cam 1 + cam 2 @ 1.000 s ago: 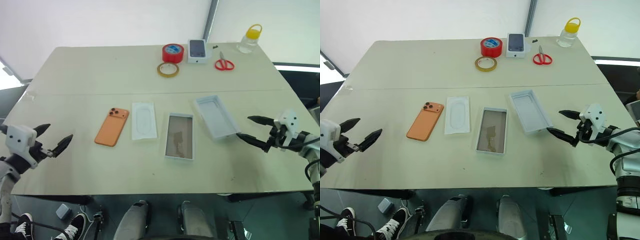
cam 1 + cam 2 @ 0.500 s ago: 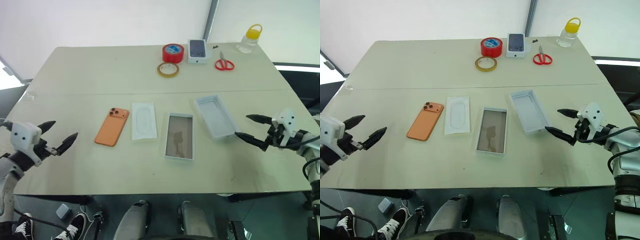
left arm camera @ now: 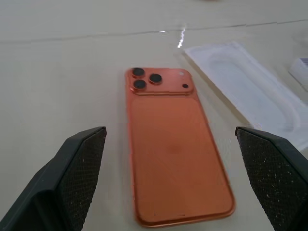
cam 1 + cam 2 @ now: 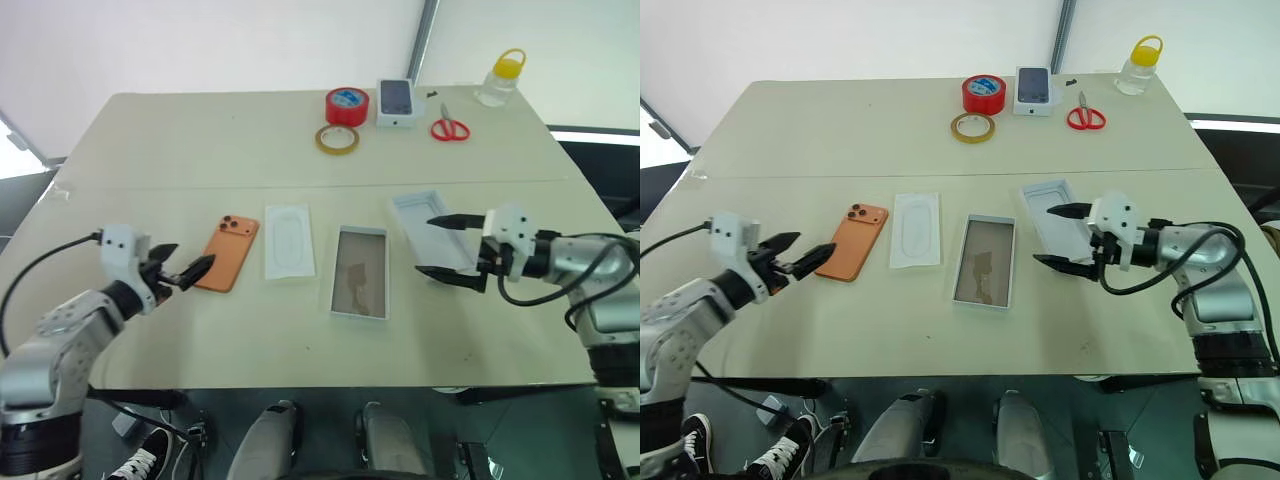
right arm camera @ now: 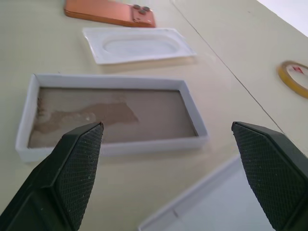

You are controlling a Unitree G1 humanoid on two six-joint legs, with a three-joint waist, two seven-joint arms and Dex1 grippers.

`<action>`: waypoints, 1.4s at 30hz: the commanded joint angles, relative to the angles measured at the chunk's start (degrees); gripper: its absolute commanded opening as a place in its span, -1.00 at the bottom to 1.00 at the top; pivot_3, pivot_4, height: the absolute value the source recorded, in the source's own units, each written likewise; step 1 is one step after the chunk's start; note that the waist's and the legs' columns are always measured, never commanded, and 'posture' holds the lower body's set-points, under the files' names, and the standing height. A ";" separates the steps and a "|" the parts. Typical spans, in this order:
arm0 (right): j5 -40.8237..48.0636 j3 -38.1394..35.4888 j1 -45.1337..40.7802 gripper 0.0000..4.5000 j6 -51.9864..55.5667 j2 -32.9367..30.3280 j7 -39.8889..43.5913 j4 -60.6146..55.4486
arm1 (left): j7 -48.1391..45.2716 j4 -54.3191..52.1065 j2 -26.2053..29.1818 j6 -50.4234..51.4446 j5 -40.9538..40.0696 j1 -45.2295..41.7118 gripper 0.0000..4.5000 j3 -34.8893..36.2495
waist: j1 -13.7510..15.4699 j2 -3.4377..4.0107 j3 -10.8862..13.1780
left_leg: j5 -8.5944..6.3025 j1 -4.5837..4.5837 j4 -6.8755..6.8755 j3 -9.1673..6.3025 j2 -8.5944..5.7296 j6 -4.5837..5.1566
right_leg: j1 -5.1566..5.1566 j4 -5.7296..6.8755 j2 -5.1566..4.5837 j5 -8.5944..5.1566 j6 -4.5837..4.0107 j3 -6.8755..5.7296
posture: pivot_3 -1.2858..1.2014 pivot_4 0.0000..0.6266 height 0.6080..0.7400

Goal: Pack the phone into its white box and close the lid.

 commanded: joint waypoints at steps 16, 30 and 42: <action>-0.34 0.97 -1.47 0.98 -1.76 2.16 -0.40 -0.89 | 15.78 9.69 -17.45 22.04 -11.96 -16.36 1.00 1.38 | 0.02 -0.20 0.09 | 0.12 -0.01 0.04 -0.04 -0.02 -0.19 | 0.01 0.05 0.05 0.01 0.01 -0.02 | 0.03 -0.52 1.00; -0.57 1.15 -0.57 0.98 -2.56 3.52 -2.68 -1.51 | 16.93 21.06 -21.25 19.93 -11.41 -21.76 1.00 3.99 | 0.07 -0.21 0.06 | 0.23 0.02 0.06 -0.04 -0.04 -0.40 | 0.08 0.03 0.03 0.01 0.02 -0.05 | 0.03 -0.52 1.00; -0.50 0.77 -0.86 1.00 -2.86 3.69 -4.16 -1.40 | 16.31 23.12 -19.99 21.20 -10.32 -20.41 -0.97 2.80 | -0.05 -0.11 -0.01 | 0.24 0.06 0.05 -0.04 -0.04 -0.40 | 0.11 0.03 0.03 0.01 0.02 -0.04 | 0.03 -0.52 1.00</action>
